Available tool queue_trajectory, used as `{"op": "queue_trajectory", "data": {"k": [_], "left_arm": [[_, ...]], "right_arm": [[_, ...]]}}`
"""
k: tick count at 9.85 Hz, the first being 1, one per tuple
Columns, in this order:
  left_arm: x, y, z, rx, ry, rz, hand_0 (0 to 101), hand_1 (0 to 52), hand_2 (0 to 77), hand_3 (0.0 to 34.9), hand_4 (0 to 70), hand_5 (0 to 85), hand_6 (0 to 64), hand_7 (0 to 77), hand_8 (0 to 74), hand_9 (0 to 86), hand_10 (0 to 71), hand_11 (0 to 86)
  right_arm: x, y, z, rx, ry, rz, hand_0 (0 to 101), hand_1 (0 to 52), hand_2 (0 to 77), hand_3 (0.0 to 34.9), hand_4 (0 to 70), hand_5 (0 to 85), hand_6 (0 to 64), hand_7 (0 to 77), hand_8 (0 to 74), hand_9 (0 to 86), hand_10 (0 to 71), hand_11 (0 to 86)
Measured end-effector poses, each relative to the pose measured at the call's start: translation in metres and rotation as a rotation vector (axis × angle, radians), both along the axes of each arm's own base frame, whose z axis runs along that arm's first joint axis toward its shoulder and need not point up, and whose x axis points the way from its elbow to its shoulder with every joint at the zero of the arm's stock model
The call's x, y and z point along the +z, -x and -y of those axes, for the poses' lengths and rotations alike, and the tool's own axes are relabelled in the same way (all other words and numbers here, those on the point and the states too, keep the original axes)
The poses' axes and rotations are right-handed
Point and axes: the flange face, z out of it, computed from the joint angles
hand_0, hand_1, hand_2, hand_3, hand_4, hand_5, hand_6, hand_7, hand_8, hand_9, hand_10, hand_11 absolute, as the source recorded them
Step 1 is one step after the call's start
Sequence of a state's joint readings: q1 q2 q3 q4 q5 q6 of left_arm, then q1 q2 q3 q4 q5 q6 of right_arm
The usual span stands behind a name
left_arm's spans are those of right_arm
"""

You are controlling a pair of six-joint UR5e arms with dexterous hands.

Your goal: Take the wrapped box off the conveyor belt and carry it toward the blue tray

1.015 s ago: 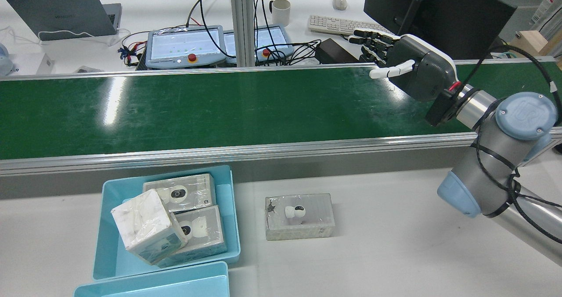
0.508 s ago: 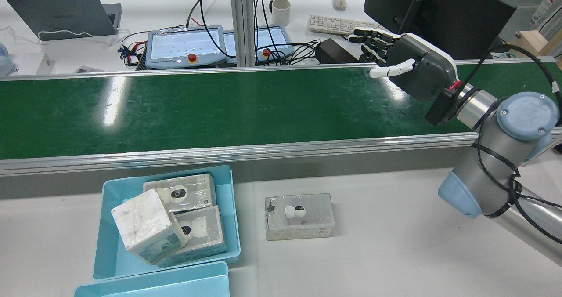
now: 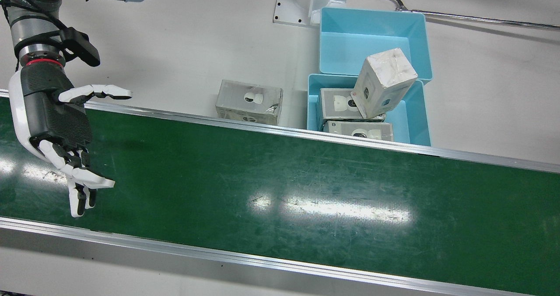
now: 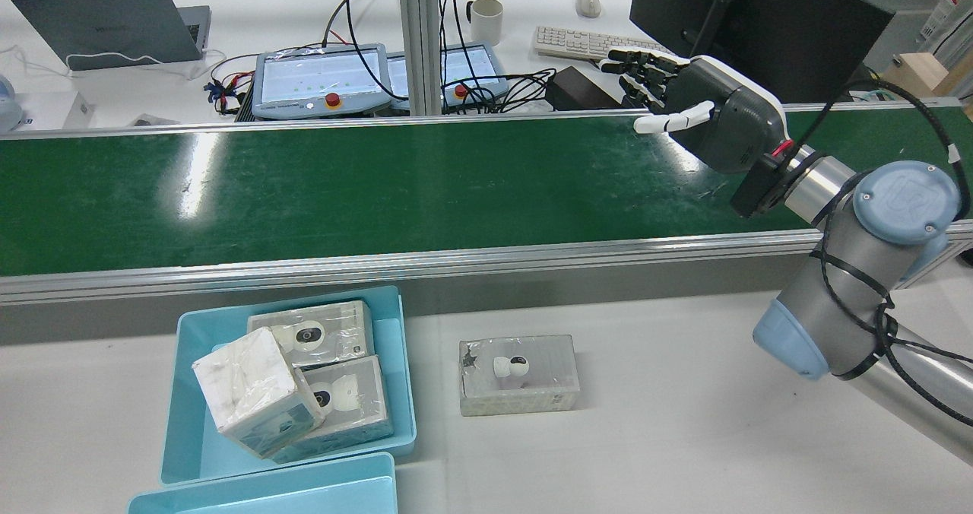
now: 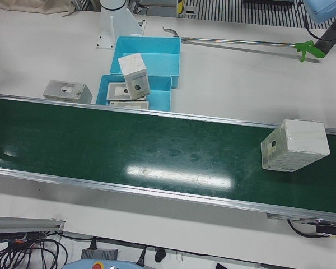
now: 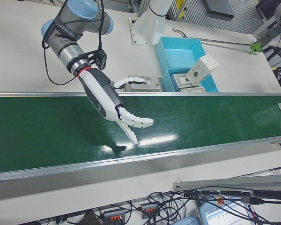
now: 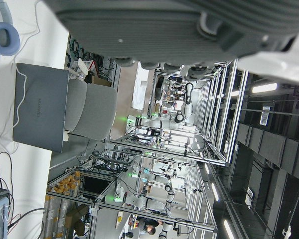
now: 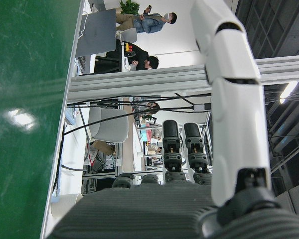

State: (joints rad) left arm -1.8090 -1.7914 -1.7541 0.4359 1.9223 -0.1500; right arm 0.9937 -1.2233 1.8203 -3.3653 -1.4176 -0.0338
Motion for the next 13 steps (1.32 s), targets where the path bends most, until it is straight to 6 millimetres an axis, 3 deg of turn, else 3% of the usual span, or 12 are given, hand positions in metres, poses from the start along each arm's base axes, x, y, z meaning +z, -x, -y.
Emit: {"op": "queue_trajectory", "data": {"k": [13], "left_arm": [[0.0000, 0.0000, 0.0000, 0.000, 0.000, 0.000, 0, 0.0, 1.1, 0.0, 0.0, 1.1, 0.0, 0.5, 0.5, 0.0, 0.0, 0.0]], "right_arm": [[0.0039, 0.0036, -0.0035, -0.006, 0.007, -0.001, 50, 18.0, 16.4, 0.7, 16.4, 18.0, 6.5, 22.4, 0.0, 3.8, 0.0, 2.7]]}}
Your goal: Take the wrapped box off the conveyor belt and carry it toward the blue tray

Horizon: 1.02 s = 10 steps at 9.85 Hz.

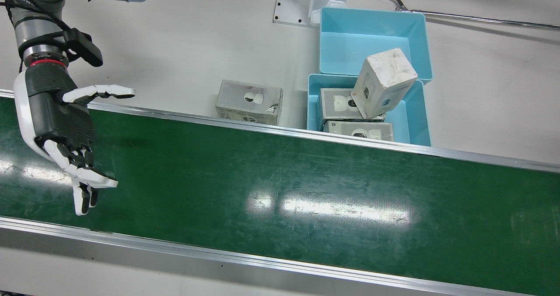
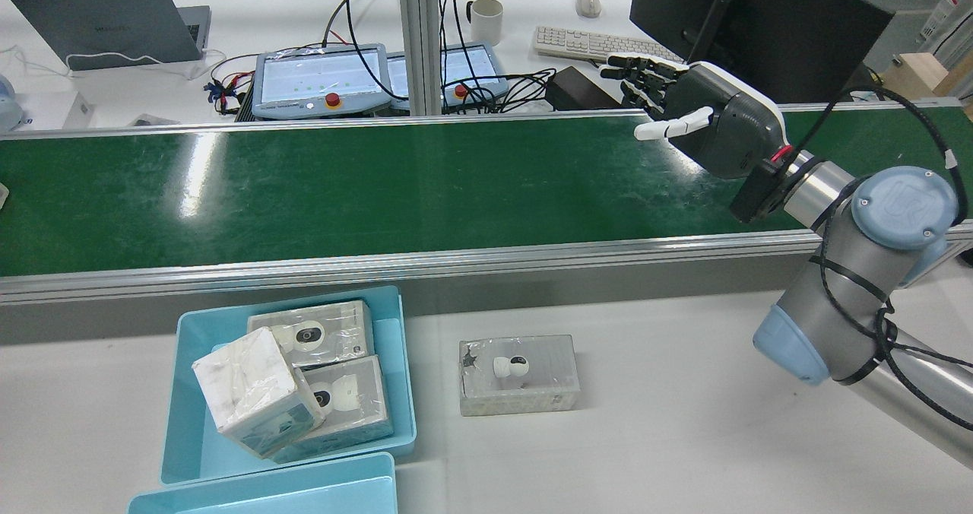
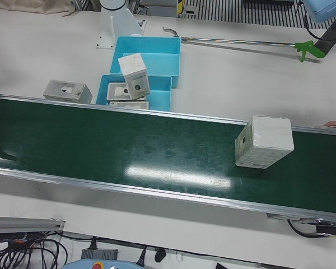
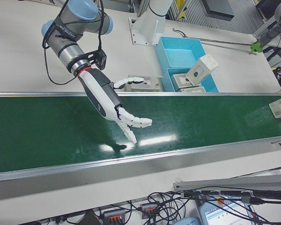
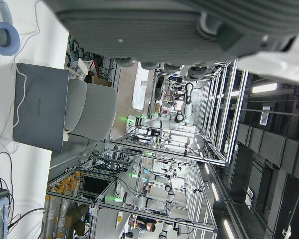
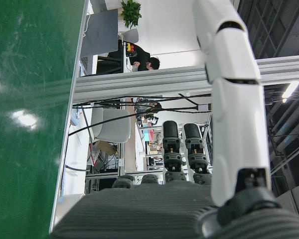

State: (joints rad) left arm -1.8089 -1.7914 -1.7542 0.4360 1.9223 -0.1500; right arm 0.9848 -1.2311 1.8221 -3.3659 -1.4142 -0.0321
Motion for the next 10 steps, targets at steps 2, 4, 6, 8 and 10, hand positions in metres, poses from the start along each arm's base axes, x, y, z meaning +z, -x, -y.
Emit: {"op": "queue_trajectory", "data": {"k": [2, 4, 6, 8, 10], "left_arm": [[0.0000, 0.0000, 0.0000, 0.000, 0.000, 0.000, 0, 0.0, 0.5, 0.0, 0.0, 1.1, 0.0, 0.5, 0.5, 0.0, 0.5, 0.0], [0.0000, 0.0000, 0.0000, 0.000, 0.000, 0.000, 0, 0.0, 1.1, 0.0, 0.0, 1.1, 0.0, 0.5, 0.5, 0.0, 0.5, 0.0], [0.0000, 0.0000, 0.0000, 0.000, 0.000, 0.000, 0, 0.0, 1.1, 0.0, 0.0, 1.1, 0.0, 0.5, 0.5, 0.0, 0.5, 0.0], [0.0000, 0.0000, 0.0000, 0.000, 0.000, 0.000, 0, 0.0, 1.1, 0.0, 0.0, 1.1, 0.0, 0.5, 0.5, 0.0, 0.5, 0.0], [0.0000, 0.0000, 0.0000, 0.000, 0.000, 0.000, 0, 0.0, 0.5, 0.0, 0.0, 1.1, 0.0, 0.5, 0.5, 0.0, 0.5, 0.0]], "right_arm": [[0.0001, 0.0000, -0.0001, 0.000, 0.000, -0.001, 50, 18.0, 16.4, 0.7, 15.3, 18.0, 6.5, 22.4, 0.0, 3.8, 0.0, 2.7], [0.0005, -0.0001, -0.0002, 0.000, 0.002, -0.003, 50, 18.0, 16.4, 0.7, 15.3, 18.0, 6.5, 22.4, 0.0, 3.8, 0.0, 2.7], [0.0005, 0.0000, -0.0003, 0.000, 0.001, -0.004, 50, 18.0, 16.4, 0.7, 15.3, 18.0, 6.5, 22.4, 0.0, 3.8, 0.0, 2.2], [0.0002, 0.0006, -0.0004, 0.000, 0.001, -0.004, 50, 18.0, 16.4, 0.8, 15.3, 18.0, 6.5, 22.4, 0.0, 3.8, 0.0, 2.2], [0.0004, 0.0007, -0.0005, -0.001, 0.001, -0.004, 50, 18.0, 16.4, 0.8, 15.8, 18.0, 6.5, 22.4, 0.0, 3.8, 0.0, 2.2]]}}
